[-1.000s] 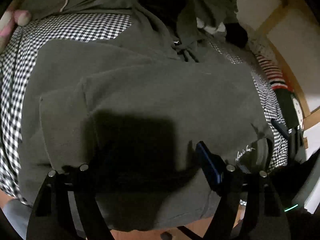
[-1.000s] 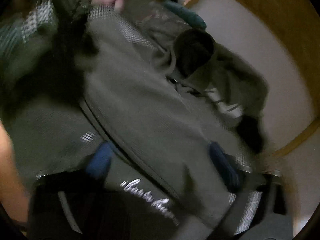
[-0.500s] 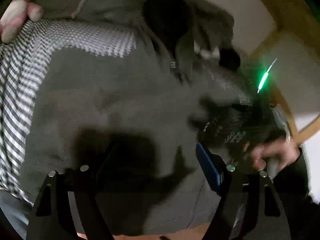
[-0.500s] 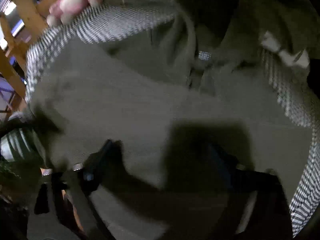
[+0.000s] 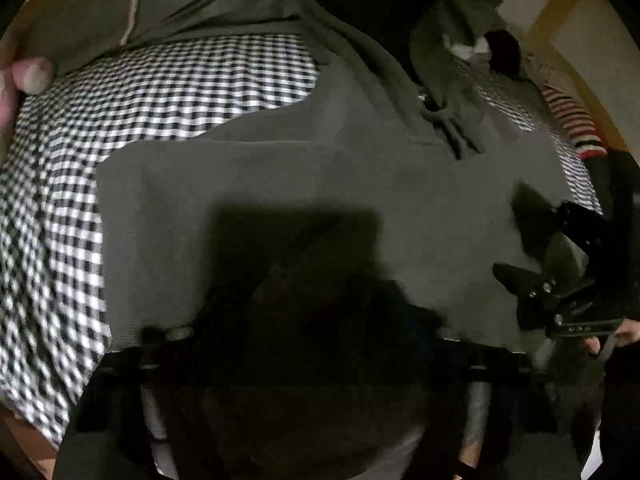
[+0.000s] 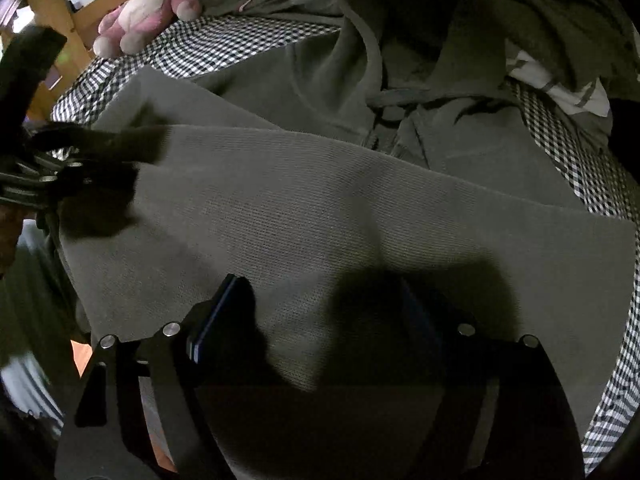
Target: Fold large clothes
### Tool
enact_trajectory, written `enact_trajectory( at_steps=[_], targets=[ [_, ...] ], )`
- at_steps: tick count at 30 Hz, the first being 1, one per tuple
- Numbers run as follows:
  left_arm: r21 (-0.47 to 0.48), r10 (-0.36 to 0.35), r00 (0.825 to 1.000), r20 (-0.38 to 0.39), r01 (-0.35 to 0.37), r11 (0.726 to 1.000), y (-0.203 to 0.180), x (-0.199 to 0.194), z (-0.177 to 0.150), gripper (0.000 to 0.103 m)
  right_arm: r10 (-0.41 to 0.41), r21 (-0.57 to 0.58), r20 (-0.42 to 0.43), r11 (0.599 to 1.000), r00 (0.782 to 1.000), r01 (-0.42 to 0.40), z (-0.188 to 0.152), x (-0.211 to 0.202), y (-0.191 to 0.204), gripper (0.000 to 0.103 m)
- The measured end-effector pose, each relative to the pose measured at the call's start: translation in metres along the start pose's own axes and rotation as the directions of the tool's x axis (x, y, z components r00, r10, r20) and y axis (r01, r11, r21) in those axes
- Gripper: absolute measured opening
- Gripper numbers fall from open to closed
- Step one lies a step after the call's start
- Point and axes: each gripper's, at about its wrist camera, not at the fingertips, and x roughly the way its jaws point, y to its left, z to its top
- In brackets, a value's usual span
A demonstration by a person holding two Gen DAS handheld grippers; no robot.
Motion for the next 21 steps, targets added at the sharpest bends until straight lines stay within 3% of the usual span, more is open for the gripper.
enact_trajectory(
  at_steps=[1, 4, 5, 11, 15, 18, 21],
  targets=[
    [-0.009, -0.013, 1.0, 0.017, 0.014, 1.0, 0.002, -0.003, 0.001, 0.043, 0.002, 0.002, 0.011, 1.0, 1.0, -0.002, -0.001, -0.001, 0.0, 0.078],
    [-0.063, -0.11, 0.993, 0.047, 0.113, 0.992, 0.013, -0.014, 0.005, 0.02, 0.008, 0.012, 0.038, 1.0, 0.999, -0.008, -0.004, -0.004, -0.001, 0.078],
    [-0.083, -0.153, 0.986, 0.061, 0.158, 0.984, 0.017, -0.018, 0.007, 0.02, 0.012, 0.02, 0.048, 1.0, 0.999, -0.013, -0.006, -0.006, -0.002, 0.078],
    [-0.135, -0.215, 0.962, 0.168, 0.239, 0.962, 0.039, -0.043, 0.03, 0.018, 0.036, 0.064, 0.104, 0.997, 0.994, -0.043, -0.015, -0.028, -0.009, 0.078],
    [-0.136, -0.172, 0.974, 0.147, 0.192, 0.972, 0.04, -0.033, 0.044, 0.021, 0.047, 0.052, 0.122, 0.997, 0.991, -0.054, -0.023, -0.043, -0.004, 0.079],
    [-0.155, -0.055, 0.992, 0.112, 0.072, 0.985, 0.051, -0.012, 0.034, 0.029, -0.095, -0.093, -0.002, 0.991, 0.995, 0.094, -0.042, -0.014, 0.022, 0.078],
    [-0.217, -0.097, 0.989, 0.115, 0.121, 0.969, 0.071, -0.005, 0.026, 0.033, -0.138, -0.068, 0.02, 0.988, 0.99, 0.139, -0.052, -0.02, 0.028, 0.078]
  ],
)
